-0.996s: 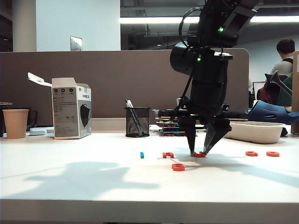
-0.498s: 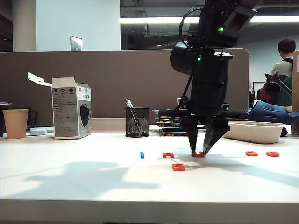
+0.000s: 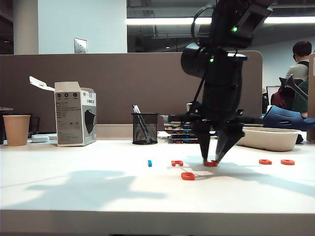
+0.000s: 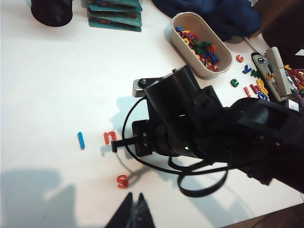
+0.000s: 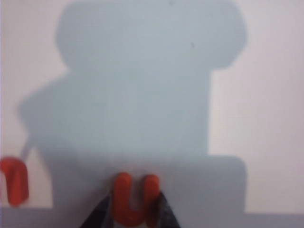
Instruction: Select the appropriate letters from the row of letter magnets placed on the table to arrange into the word "sun".
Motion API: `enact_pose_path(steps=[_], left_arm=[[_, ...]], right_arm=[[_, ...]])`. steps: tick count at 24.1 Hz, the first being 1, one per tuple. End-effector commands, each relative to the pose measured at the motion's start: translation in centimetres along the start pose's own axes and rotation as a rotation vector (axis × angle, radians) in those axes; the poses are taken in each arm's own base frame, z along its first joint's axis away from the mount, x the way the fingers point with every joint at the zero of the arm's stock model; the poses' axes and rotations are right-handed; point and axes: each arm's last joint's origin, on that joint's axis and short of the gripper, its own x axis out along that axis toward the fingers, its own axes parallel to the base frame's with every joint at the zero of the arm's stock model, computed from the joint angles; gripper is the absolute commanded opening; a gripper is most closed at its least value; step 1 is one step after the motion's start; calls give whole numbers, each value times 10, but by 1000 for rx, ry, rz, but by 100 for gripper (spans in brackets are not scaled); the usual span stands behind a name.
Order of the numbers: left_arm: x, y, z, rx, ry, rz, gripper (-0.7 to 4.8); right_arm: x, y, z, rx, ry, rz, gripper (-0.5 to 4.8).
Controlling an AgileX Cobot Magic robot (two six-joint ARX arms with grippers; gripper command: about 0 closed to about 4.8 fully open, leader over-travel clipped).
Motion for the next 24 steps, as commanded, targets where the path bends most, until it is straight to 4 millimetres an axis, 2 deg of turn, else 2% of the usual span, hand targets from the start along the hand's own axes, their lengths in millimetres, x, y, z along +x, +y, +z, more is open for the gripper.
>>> enact_pose_path(steps=[1, 3, 6, 11, 16, 19, 24], left_arm=[[-2, 0, 2, -4, -13, -7, -5], [-2, 0, 2, -4, -13, -7, -5], [-2, 0, 2, -4, -13, -7, -5], [-2, 0, 2, -4, -13, -7, -5], [-2, 0, 2, -4, -13, -7, -5], [-2, 0, 2, -4, -13, -7, -5], [-2, 0, 2, -4, -12, -7, -5]], right_arm=[[-27, -1, 6, -14, -82, 24, 84], [-44, -3, 8, -9, -124, 29, 85], [-58, -5, 6, -7, -134, 33, 85], [-79, -13, -6, 24, -72, 3, 85], [-82, -20, -20, 49, -48, -2, 84], [-78, -25, -37, 58, -23, -7, 84], [-66, -14, -53, 17, -18, 14, 85]])
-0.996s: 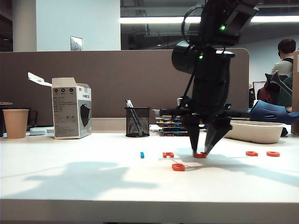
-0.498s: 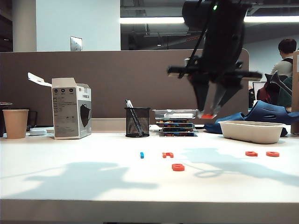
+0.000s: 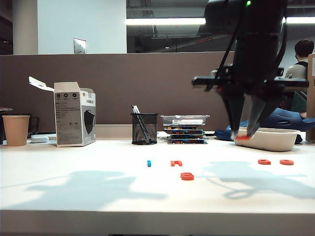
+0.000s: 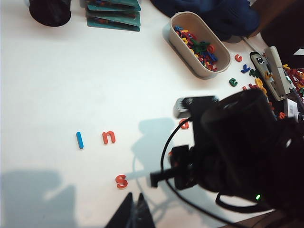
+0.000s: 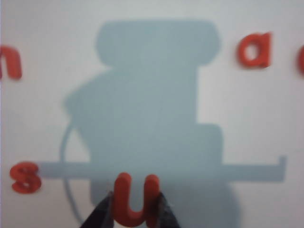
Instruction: Select the appropriate letters from the row of letter magnets placed on the table to arrange into the word "sun".
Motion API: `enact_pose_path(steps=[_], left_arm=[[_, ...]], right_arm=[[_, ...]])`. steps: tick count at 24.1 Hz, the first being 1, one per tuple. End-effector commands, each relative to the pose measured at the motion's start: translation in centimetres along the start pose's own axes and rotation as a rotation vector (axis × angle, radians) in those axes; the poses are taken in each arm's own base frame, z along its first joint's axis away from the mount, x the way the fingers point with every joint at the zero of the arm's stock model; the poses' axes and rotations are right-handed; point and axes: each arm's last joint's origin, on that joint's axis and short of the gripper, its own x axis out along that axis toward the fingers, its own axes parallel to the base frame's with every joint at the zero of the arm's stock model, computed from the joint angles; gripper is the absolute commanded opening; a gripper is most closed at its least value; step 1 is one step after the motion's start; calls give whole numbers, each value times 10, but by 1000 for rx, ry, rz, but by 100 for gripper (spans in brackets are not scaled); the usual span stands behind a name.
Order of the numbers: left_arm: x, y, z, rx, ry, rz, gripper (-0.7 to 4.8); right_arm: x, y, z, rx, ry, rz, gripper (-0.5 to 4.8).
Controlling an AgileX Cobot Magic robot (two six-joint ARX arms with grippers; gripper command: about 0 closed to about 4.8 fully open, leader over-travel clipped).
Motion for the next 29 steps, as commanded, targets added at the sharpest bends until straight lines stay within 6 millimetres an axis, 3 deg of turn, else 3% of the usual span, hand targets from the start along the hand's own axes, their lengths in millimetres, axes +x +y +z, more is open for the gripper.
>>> enact_pose_path(steps=[1, 17, 28, 29], left_arm=[[-2, 0, 2, -4, -12, -7, -5], [-2, 0, 2, -4, -10, -8, -5], [-2, 0, 2, -4, -10, -8, -5], [-2, 0, 2, -4, -10, -8, -5]], right_arm=[[9, 13, -12, -20, -26, 39, 84], [64, 19, -28, -34, 78, 14, 84], [67, 19, -33, -36, 155, 39, 86], [67, 18, -33, -33, 159, 35, 110]])
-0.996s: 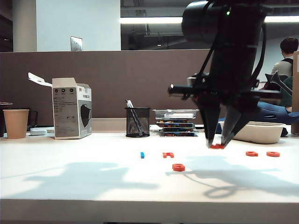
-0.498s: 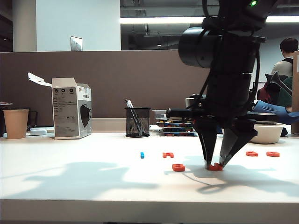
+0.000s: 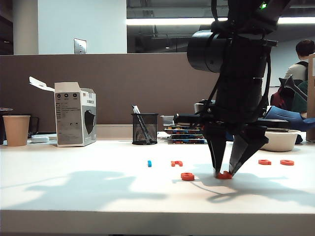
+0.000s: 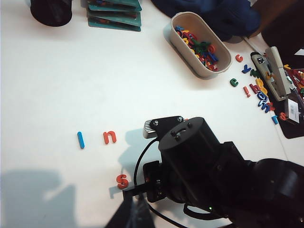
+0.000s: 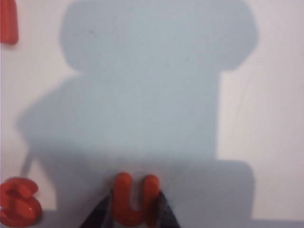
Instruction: Select the appropriate letters from the row of letter magnets placed on the table to arrange into the word "sun".
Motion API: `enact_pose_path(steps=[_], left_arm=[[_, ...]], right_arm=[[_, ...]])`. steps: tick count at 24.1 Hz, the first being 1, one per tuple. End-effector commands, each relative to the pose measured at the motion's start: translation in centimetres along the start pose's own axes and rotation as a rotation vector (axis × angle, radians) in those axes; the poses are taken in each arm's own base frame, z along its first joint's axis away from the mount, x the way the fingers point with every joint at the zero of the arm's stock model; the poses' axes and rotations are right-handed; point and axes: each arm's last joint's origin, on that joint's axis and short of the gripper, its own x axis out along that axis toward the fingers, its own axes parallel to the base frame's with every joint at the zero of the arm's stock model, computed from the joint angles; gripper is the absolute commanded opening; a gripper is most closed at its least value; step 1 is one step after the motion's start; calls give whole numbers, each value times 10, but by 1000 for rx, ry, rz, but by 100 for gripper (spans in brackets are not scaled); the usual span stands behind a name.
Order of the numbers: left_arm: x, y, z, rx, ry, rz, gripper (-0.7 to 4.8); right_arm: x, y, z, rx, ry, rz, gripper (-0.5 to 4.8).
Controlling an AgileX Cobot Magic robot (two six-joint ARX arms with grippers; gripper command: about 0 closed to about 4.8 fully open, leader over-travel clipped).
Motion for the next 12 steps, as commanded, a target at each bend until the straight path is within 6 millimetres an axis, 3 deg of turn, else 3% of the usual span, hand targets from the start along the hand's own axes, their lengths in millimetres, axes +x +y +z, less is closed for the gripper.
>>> enact_pose_path(steps=[1, 4, 12], left_arm=[[-3, 0, 2, -4, -11, -9, -5], [-3, 0, 2, -4, -11, -9, -5], [-3, 0, 2, -4, -11, -9, -5]], right_arm=[[11, -3, -11, 5, 107, -15, 129], [11, -4, -12, 7, 113, -20, 184], [11, -3, -11, 7, 104, -19, 213]])
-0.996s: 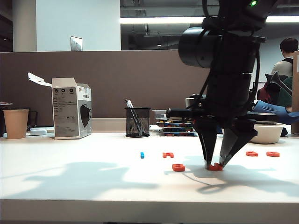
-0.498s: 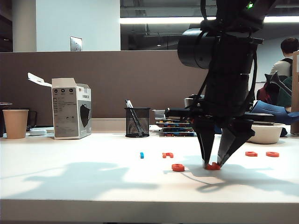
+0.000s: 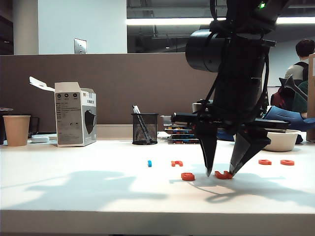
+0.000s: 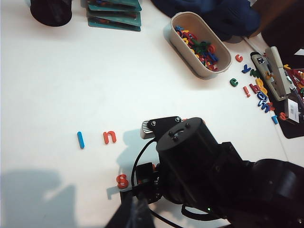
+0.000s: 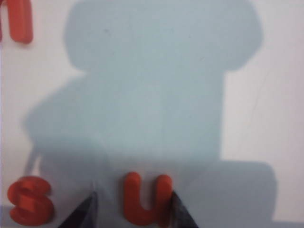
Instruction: Select the appropriate letters from the row of letter magnets placed on the table to arrange into the word "sun".
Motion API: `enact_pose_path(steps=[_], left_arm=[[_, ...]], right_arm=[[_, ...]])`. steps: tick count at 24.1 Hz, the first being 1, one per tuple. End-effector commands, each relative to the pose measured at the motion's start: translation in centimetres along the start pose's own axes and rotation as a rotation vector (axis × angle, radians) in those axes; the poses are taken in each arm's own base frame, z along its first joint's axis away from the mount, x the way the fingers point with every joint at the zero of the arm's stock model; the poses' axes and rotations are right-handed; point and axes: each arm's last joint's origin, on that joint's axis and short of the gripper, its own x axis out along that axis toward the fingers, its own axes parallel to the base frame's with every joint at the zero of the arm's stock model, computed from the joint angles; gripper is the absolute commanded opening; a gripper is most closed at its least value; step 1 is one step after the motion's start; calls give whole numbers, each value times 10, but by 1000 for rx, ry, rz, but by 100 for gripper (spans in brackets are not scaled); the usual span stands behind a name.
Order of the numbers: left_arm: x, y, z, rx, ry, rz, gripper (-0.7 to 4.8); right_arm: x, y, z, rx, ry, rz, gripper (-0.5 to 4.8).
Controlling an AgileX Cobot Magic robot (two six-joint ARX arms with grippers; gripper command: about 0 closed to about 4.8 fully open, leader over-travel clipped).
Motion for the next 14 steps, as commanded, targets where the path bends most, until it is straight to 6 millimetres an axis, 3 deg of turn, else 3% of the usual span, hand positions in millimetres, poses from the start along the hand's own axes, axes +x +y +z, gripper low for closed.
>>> enact_pose_path(steps=[1, 14], left_arm=[[-3, 0, 2, -4, -11, -9, -5], [-3, 0, 2, -4, -11, -9, -5]], right_arm=[[11, -4, -11, 1, 99, -27, 213], [11, -5, -10, -15, 98, -30, 217]])
